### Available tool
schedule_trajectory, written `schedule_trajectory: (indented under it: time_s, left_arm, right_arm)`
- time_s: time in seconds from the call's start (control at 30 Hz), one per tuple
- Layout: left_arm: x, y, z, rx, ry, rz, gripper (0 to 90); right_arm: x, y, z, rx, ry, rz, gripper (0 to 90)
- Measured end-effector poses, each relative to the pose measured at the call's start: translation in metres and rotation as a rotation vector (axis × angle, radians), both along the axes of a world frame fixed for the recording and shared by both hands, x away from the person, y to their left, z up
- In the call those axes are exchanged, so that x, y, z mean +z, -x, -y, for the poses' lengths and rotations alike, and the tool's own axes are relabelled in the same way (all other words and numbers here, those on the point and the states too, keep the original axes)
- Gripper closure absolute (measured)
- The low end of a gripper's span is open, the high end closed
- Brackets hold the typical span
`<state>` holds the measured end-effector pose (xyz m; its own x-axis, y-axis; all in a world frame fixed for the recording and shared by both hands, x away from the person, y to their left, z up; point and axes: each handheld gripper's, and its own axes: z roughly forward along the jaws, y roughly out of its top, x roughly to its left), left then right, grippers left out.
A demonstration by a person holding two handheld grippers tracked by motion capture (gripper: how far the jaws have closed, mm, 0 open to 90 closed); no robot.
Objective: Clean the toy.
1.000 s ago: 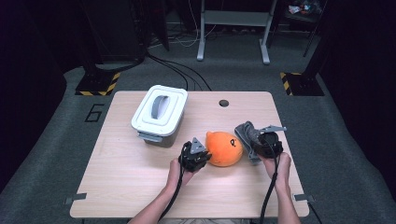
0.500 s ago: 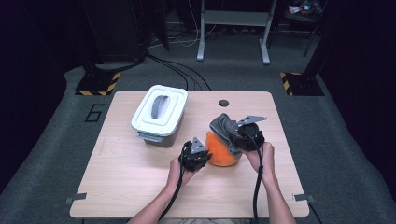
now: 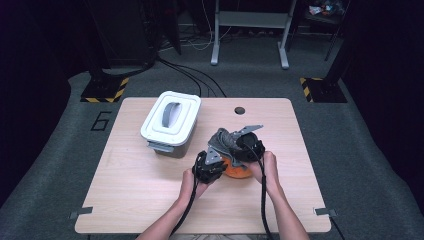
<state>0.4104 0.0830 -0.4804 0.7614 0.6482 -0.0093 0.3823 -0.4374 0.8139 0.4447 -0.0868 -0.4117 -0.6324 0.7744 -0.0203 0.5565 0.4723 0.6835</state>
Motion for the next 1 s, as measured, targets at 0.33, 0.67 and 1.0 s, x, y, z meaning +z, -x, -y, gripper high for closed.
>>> schedule_trajectory:
  time_s: [0.33,0.67,1.0]
  left_arm:
    - [0.000,-0.001,0.000,0.008,-0.013,-0.005,80.3]
    - [-0.001,-0.001,0.001,0.011,-0.003,-0.015,80.5]
    - [-0.002,0.000,0.002,0.017,0.007,-0.016,80.5]
  right_arm:
    - [-0.010,-0.002,-0.006,0.005,0.068,0.017,73.1]
    - [-0.008,0.004,0.002,-0.019,0.080,0.046,73.4]
    - [-0.009,0.011,0.019,-0.070,0.055,0.054,73.4]
